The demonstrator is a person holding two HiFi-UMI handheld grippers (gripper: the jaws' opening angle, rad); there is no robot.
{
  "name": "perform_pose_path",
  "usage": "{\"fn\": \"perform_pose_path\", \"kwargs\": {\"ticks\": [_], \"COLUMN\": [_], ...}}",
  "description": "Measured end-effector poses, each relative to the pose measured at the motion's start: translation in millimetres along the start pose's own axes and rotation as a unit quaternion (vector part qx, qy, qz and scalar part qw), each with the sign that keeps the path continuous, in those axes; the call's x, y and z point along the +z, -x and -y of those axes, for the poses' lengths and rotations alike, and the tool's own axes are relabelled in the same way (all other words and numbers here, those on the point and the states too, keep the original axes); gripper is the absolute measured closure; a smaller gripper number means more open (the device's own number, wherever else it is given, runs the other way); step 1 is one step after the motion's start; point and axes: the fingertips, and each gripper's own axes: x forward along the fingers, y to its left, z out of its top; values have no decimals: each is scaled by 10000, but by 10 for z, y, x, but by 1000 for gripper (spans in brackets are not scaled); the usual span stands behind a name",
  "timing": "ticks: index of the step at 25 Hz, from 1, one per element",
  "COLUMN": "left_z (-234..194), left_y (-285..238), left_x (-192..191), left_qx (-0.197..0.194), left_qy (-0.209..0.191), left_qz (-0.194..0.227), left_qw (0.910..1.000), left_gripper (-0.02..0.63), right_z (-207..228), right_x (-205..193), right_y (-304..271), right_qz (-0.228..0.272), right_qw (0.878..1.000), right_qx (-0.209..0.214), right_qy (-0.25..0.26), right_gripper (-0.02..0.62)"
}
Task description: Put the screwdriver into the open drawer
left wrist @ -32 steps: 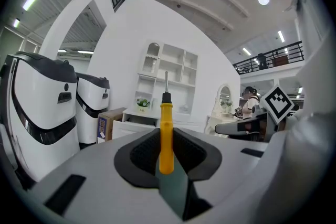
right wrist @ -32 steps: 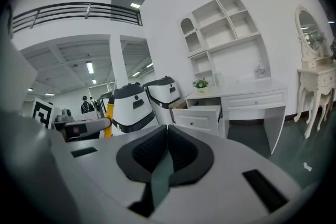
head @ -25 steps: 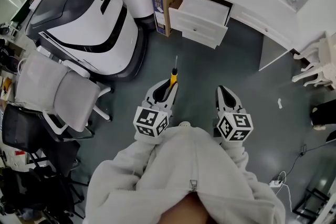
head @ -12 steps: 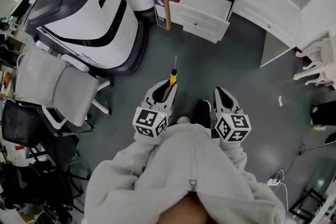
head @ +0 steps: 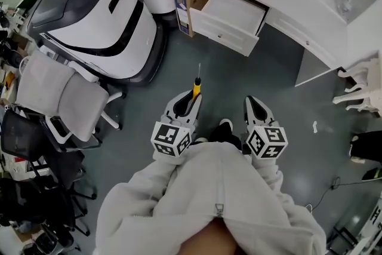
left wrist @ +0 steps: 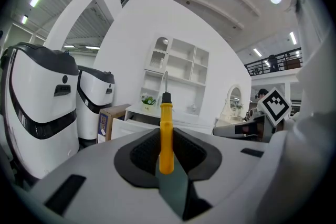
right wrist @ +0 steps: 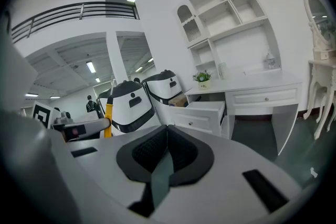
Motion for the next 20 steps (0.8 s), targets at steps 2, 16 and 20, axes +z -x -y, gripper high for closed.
{"fn": "perform_pose_path", "kwargs": {"ticks": [2, 16, 20], "left_z": [8, -28, -43], "left_y": [-129, -851, -1041], "left_x": [14, 192, 254], "left_qx": [39, 394, 464], "left_qy": [51, 127, 118], "left_qz": [38, 267, 345], "left_qw": [10000, 9988, 9983], "left_gripper": [522, 522, 522], "right_z": [102, 667, 812], "right_x": [66, 496, 612], "right_y": [-68, -563, -714], "right_qz": [-11, 9, 15], "right_qw": [10000, 9988, 9983], "right_qx": [47, 426, 503], "right_qy": [55, 250, 301], "right_gripper": [563, 563, 563]}}
